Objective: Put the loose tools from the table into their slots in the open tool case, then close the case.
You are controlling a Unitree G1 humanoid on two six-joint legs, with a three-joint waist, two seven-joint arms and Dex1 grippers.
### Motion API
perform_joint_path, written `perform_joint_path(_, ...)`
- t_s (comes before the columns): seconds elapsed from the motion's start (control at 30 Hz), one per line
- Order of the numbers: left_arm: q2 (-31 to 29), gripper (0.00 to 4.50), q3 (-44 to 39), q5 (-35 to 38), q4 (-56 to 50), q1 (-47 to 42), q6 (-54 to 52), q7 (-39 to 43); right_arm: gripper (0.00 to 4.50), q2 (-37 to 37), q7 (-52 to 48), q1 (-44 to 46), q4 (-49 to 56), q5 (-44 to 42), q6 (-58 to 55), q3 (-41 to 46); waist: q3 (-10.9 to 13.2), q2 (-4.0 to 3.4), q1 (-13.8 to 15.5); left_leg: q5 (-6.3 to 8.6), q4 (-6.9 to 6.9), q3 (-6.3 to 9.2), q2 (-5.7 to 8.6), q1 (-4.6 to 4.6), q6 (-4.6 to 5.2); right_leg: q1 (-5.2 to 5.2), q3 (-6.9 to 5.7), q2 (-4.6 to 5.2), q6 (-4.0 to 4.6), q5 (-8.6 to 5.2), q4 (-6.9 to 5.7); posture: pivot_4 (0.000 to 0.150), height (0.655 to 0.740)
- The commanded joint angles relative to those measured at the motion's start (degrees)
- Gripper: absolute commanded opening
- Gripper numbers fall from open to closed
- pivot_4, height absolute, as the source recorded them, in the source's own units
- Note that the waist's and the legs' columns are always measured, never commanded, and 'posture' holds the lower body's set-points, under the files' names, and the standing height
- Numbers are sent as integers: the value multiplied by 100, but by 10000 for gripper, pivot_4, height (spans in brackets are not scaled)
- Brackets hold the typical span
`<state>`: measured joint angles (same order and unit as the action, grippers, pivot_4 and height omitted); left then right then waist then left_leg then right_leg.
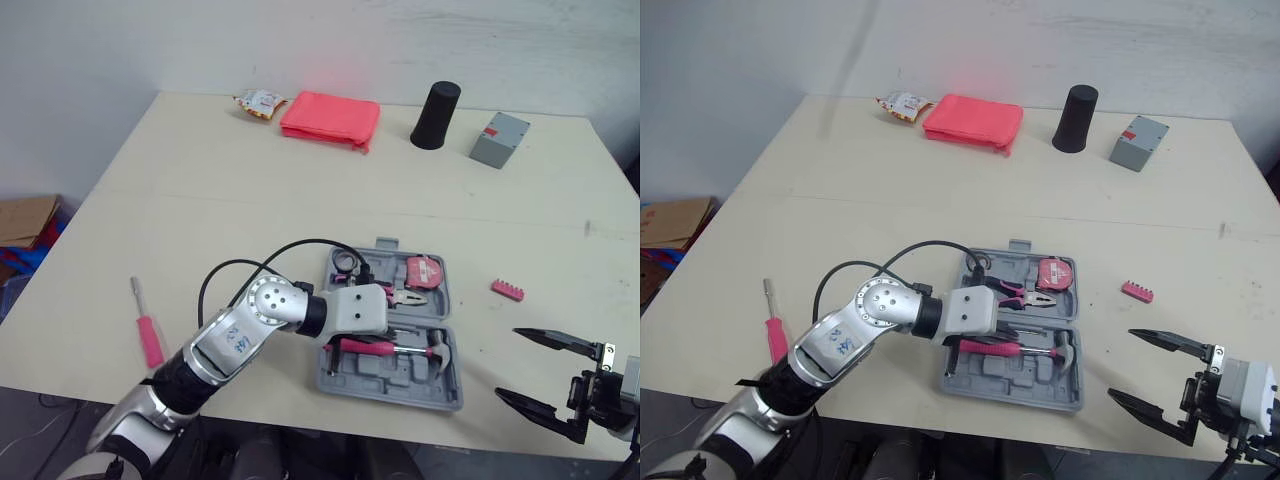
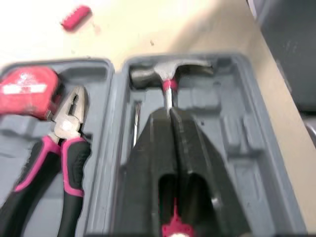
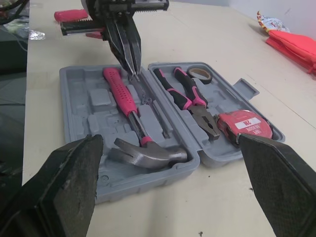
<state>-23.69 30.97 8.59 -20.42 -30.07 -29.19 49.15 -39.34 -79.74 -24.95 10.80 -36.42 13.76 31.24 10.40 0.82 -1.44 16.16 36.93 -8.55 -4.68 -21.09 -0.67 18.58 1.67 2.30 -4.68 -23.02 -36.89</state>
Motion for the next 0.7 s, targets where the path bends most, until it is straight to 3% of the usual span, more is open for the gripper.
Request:
perform_joint_path(0.03,-111,374,25,-216,194,252,582,37,45000,68,41,-63,39,-15,92,25,0,0,-5,1,1,0,0,0,2,0,0,0,-2,1,0,1500,7400)
perform_joint_path(0.4,214,374,235,-497,555,401,482,2,45000,96,98,-205,122,-33,50,48,0,-1,-3,11,2,-1,2,-5,6,0,0,4,-2,2,4,1500,7400)
perform_joint_path(0.7,140,374,378,-888,864,503,313,-80,45000,135,179,-217,137,3,65,37,-1,-2,-14,12,3,-1,0,4,6,-6,1,4,-2,2,1,1500,7400)
